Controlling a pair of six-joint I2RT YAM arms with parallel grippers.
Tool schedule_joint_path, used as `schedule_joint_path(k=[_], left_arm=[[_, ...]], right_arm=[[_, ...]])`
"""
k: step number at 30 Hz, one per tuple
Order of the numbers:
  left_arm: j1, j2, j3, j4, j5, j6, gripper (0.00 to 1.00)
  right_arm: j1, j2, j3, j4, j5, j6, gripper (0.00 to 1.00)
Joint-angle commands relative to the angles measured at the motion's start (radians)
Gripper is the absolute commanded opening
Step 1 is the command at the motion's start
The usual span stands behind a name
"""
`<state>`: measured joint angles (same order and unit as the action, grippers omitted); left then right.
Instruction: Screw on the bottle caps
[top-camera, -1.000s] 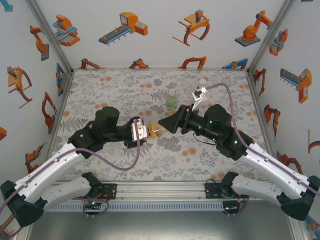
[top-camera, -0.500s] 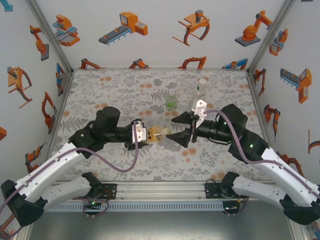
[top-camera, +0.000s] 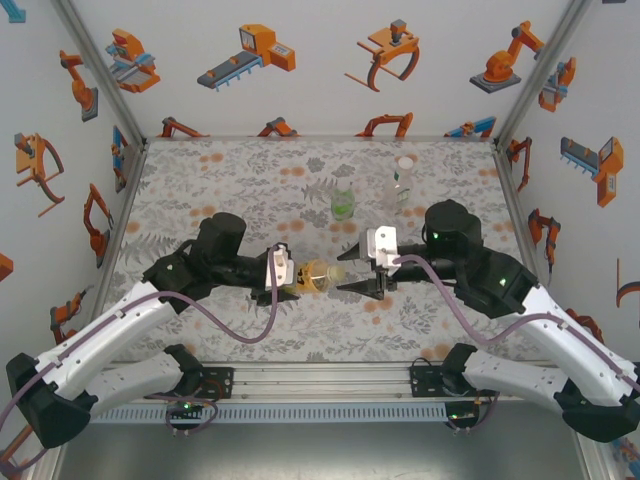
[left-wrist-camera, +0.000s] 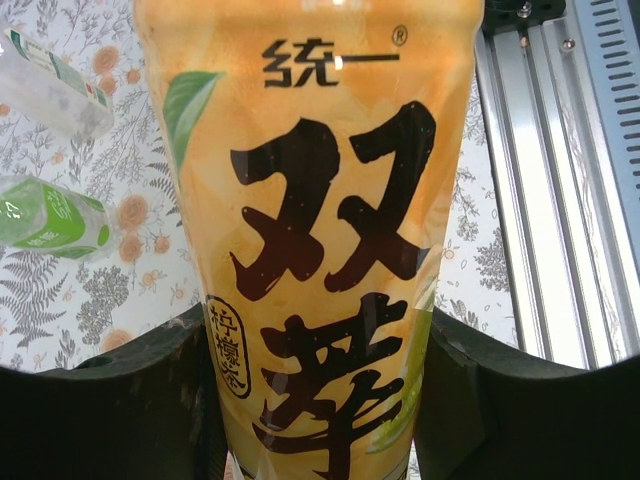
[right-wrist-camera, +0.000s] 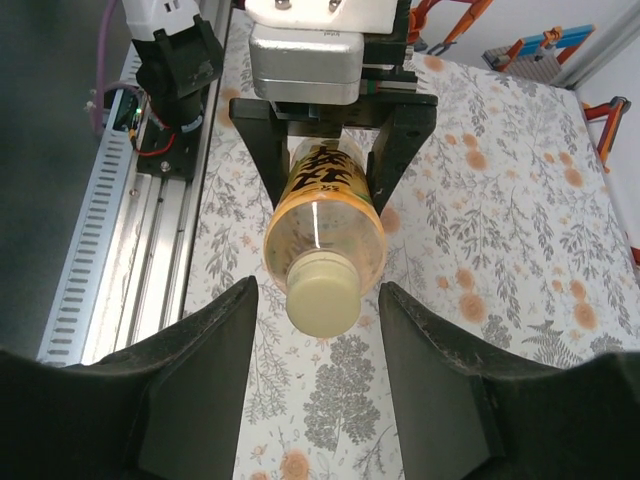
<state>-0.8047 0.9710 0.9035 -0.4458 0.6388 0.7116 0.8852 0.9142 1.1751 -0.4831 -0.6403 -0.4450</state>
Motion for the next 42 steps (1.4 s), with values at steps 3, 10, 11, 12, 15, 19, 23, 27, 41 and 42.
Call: schedule_joint_path(k=[3, 10, 11, 12, 15, 19, 23, 27, 41, 42], left_arm=[[-0.002, 0.003, 0.038, -0.018, 0.044, 0.018, 0.00], [-0.002, 0.001, 0.038, -0.018, 0.047, 0.016, 0.00], [-0.002, 0.003, 0.038, -0.018, 0.046, 0.015, 0.00], [-0.002, 0.003, 0.038, -0.018, 0.046, 0.015, 0.00], [-0.003, 0.005, 0.039, -0.018, 0.045, 0.015, 0.00], [-0.002, 0.007, 0.040, -0.019, 0.043, 0.014, 0.00], [-0.002, 0.008, 0.043, -0.023, 0.042, 0.015, 0.00], [-0.002, 0.009, 0.044, -0.026, 0.041, 0.015, 0.00], [-0.003, -0.003, 0.038, -0.011, -0.014, 0.010, 0.00], [-0.003, -0.004, 0.035, -0.005, -0.018, 0.008, 0.00]], right_arm=[[0.002, -0.011, -0.030, 0.021, -0.015, -0.034, 0.48], [0.002, -0.005, -0.043, 0.029, -0.001, -0.033, 0.44], [0.002, -0.005, -0.043, 0.033, -0.002, -0.031, 0.44], [0.003, -0.006, -0.043, 0.037, -0.002, -0.029, 0.44], [0.002, -0.006, -0.045, 0.053, -0.004, -0.025, 0.43], [0.002, -0.009, -0.052, 0.086, 0.004, -0.012, 0.43], [0.003, -0.008, -0.060, 0.104, 0.016, -0.006, 0.42], [0.002, -0.010, -0.059, 0.106, 0.013, -0.004, 0.38], [0.004, -0.018, -0.118, 0.234, 0.160, 0.336, 0.00], [0.004, -0.022, -0.136, 0.270, 0.200, 0.409, 0.00]])
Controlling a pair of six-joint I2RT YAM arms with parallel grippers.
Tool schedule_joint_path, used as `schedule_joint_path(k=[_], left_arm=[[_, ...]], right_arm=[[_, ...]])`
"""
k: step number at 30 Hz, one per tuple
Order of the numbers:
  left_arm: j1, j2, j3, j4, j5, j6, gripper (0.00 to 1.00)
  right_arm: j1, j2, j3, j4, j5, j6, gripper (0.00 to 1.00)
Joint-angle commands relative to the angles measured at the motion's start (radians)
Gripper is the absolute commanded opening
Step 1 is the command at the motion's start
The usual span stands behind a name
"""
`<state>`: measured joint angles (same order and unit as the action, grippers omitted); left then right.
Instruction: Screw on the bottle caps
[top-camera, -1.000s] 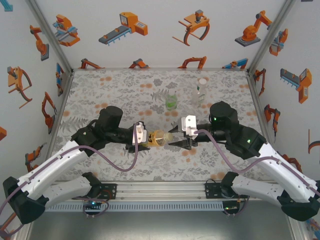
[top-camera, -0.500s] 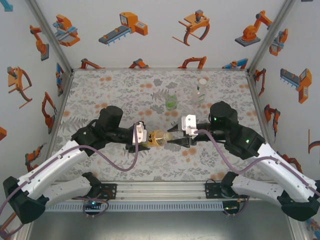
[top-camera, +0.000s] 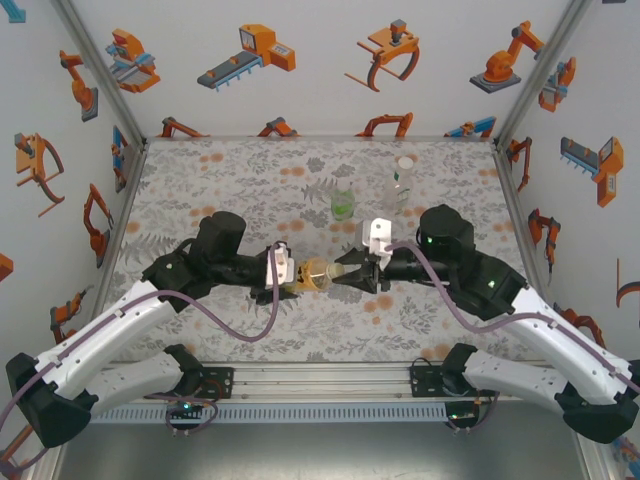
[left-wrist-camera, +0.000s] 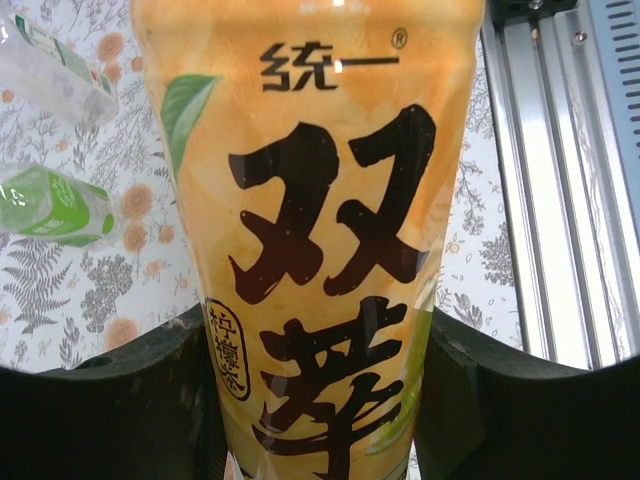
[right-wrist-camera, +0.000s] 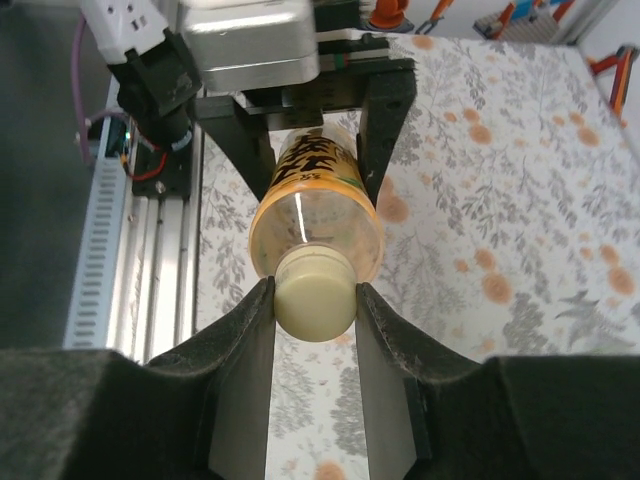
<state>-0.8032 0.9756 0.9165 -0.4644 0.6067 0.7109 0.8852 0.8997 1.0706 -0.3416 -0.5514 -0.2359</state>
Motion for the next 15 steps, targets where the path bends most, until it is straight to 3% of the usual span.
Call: schedule_joint_path(k=[1, 9, 15], left_arm=[[-0.005, -0.008, 0.019, 0.020, 0.009, 0.005, 0.00], [-0.002, -0.008, 0.015, 0.041, -0.033, -0.008, 0.00], [0.003, -0.003, 0.013, 0.051, -0.032, -0.015, 0.00]], right_arm=[[0.004, -0.012, -0.048, 0.159, 0.151, 0.279, 0.00], [0.004, -0.026, -0.167, 0.335, 0.370, 0.853, 0.00], [0.004, 0.033, -0.127, 0.237, 0.450, 1.273, 0.00]])
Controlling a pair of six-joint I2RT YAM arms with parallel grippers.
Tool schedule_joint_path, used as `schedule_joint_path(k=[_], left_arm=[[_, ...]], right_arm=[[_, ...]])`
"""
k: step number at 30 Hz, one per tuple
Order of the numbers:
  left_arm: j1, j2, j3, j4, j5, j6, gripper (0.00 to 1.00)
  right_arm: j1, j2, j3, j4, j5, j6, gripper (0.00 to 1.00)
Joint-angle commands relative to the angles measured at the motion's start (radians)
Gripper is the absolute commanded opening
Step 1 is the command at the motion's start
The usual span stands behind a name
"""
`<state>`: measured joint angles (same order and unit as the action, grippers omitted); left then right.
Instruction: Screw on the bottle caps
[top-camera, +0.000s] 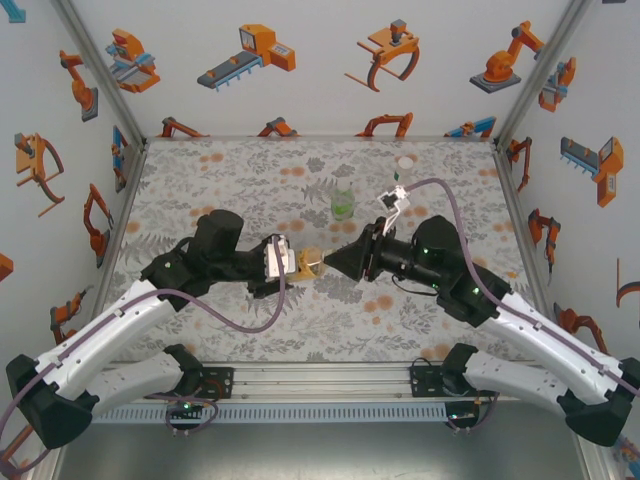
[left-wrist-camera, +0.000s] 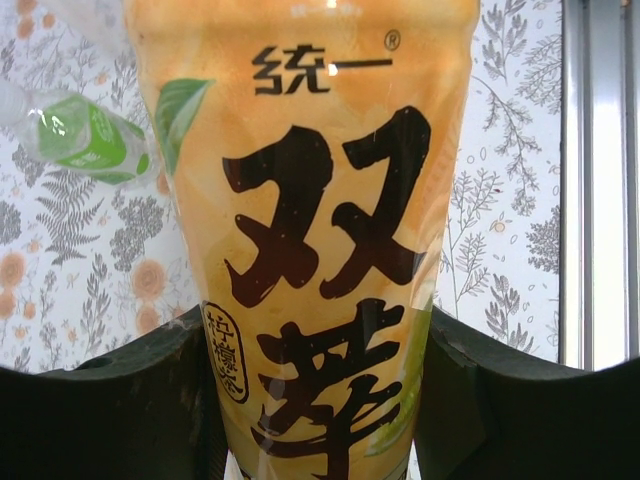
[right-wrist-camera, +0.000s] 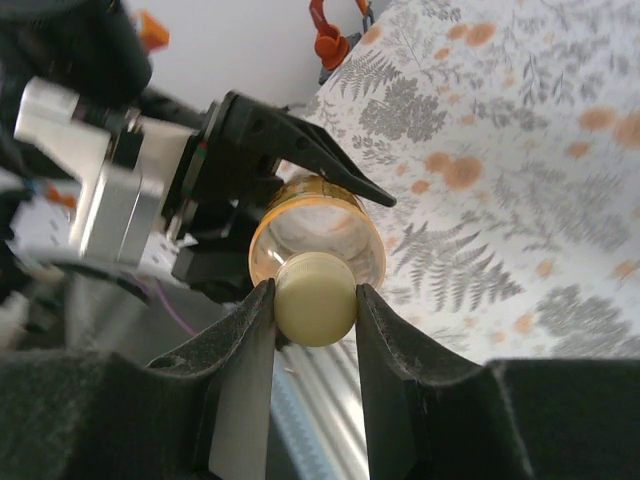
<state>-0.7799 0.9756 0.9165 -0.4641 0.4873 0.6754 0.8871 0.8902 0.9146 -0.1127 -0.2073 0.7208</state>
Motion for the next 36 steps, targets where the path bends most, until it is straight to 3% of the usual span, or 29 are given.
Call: schedule_joint_path(k=[1, 11, 18, 21, 26, 32, 36], left_arm=[[-0.020, -0.004, 0.013, 0.051, 0.088, 0.020, 0.00], [-0.018, 0.000, 0.013, 0.051, 0.088, 0.020, 0.00], [-0.016, 0.000, 0.012, 0.051, 0.093, 0.019, 0.00], [-0.016, 0.000, 0.013, 0.051, 0.104, 0.019, 0.00], [-0.016, -0.001, 0.013, 0.047, 0.121, 0.022, 0.00], [-0.018, -0.001, 0.016, 0.039, 0.146, 0.026, 0.00], [-0.019, -0.001, 0.018, 0.031, 0.167, 0.032, 0.00]], right_arm=[[0.003, 0.051, 0.036, 0.012, 0.097, 0.330, 0.00], [0.013, 0.062, 0.087, -0.048, 0.117, 0.278, 0.00], [0.013, 0.039, 0.079, -0.008, 0.096, 0.131, 0.42], [0.013, 0.002, 0.075, 0.021, 0.090, 0.035, 0.52], [0.013, -0.061, 0.063, 0.040, 0.078, -0.212, 0.54], [0.013, -0.132, 0.020, 0.123, -0.102, -0.525, 0.54], [0.013, -0.141, 0.043, 0.067, -0.233, -0.716, 0.53]])
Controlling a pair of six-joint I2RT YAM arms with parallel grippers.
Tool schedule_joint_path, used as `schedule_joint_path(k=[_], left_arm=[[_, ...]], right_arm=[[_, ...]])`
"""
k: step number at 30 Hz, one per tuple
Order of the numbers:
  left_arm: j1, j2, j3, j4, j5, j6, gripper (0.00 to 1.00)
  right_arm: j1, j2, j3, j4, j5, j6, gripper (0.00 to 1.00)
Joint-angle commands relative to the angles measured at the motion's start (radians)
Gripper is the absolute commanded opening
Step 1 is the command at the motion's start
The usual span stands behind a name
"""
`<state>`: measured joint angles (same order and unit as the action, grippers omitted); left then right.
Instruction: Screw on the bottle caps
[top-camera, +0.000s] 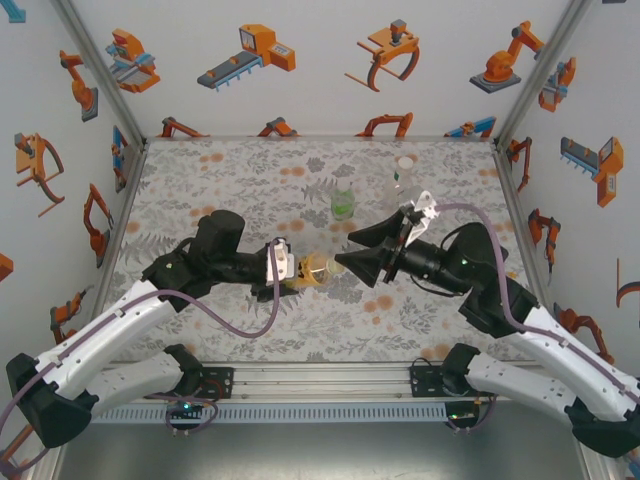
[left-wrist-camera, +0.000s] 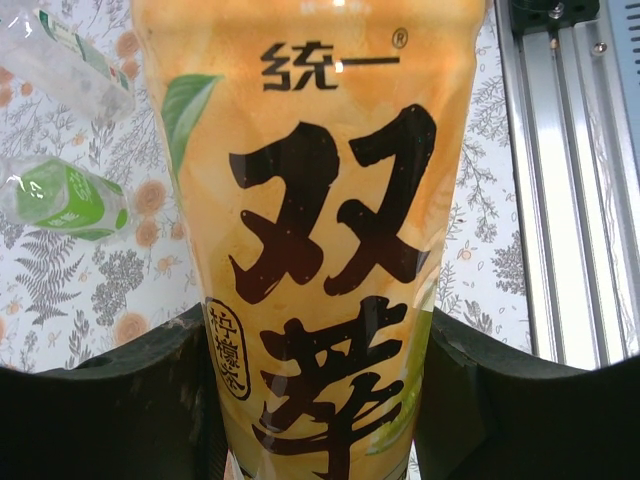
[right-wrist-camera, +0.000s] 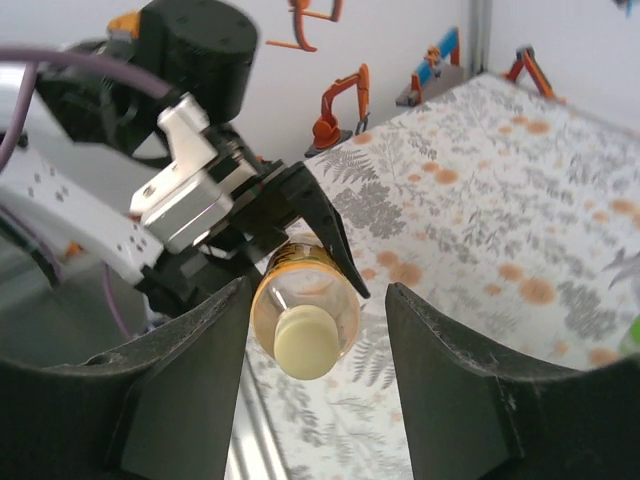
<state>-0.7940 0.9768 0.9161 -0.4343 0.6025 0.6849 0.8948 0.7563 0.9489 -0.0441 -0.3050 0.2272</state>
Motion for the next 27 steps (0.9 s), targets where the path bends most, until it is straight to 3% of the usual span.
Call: schedule_joint_path(k=[1, 5, 12, 19, 27], left_arm=[[-0.004, -0.002, 0.020, 0.000, 0.055, 0.024, 0.00], [-0.004, -0.001, 0.021, -0.007, 0.070, 0.027, 0.00], [-0.004, 0.006, 0.025, -0.009, 0.087, 0.027, 0.00], [-0.005, -0.001, 0.026, -0.021, 0.130, 0.042, 0.00], [-0.006, 0.009, 0.032, -0.035, 0.133, 0.041, 0.00]], right_arm=[[0.006, -0.006, 0.024, -0.032, -0.171, -0.271, 0.52], [0.006, 0.020, 0.091, -0.190, -0.293, -0.453, 0.52], [0.006, 0.100, 0.215, -0.411, -0.362, -0.641, 0.51], [0.006, 0.145, 0.262, -0.471, -0.305, -0.693, 0.54], [0.006, 0.164, 0.266, -0.466, -0.312, -0.696, 0.48]])
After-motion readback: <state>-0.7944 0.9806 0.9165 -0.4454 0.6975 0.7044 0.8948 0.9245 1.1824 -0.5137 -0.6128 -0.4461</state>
